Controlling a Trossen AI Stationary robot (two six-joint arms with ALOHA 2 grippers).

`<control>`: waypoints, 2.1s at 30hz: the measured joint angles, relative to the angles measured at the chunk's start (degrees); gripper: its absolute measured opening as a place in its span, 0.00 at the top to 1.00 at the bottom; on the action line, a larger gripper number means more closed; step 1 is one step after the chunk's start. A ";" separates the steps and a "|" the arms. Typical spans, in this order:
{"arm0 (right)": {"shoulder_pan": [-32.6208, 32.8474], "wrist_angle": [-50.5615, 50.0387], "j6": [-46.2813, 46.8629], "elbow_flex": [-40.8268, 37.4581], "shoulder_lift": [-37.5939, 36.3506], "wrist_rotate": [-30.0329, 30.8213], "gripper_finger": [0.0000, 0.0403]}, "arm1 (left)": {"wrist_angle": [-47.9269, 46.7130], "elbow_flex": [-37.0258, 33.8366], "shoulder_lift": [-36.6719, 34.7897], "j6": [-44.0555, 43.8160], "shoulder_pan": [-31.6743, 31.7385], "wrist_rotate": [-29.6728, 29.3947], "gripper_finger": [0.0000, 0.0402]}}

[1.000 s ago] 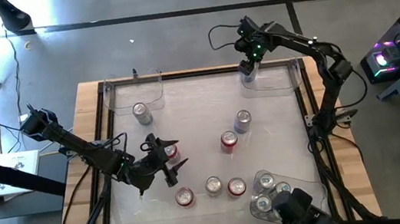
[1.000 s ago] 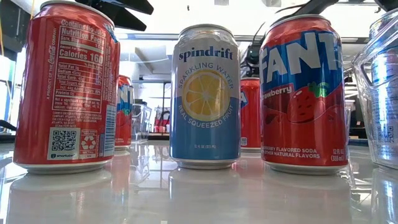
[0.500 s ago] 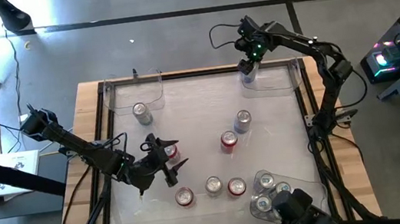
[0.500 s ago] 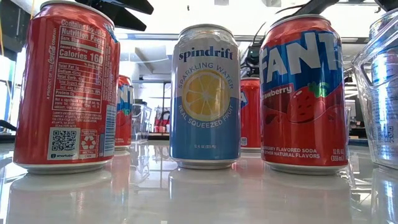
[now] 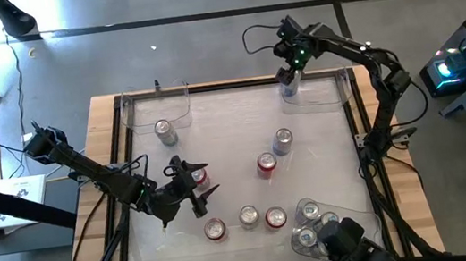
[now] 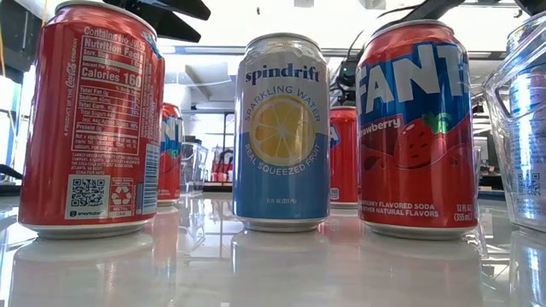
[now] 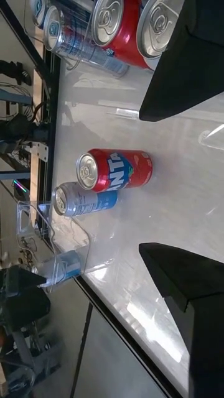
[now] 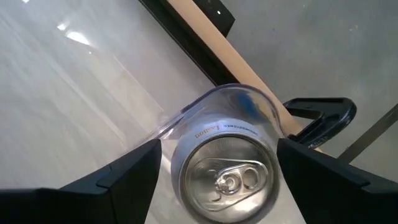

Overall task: Sort soda cans
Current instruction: Put the blue white soda can into the top right transparent bin

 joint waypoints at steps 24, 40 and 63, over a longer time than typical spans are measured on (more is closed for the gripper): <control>30.21 6.27 -3.32 -21.69 -30.24 -6.22 0.21 | -0.04 0.01 0.00 -0.02 -1.22 -0.20 0.17; 40.77 17.20 11.21 -33.11 -29.29 1.78 0.21 | -0.02 0.02 0.00 1.62 1.09 0.28 0.17; 40.73 12.80 11.82 -30.36 -21.31 3.97 0.33 | -0.02 0.02 0.00 1.55 0.98 1.88 0.17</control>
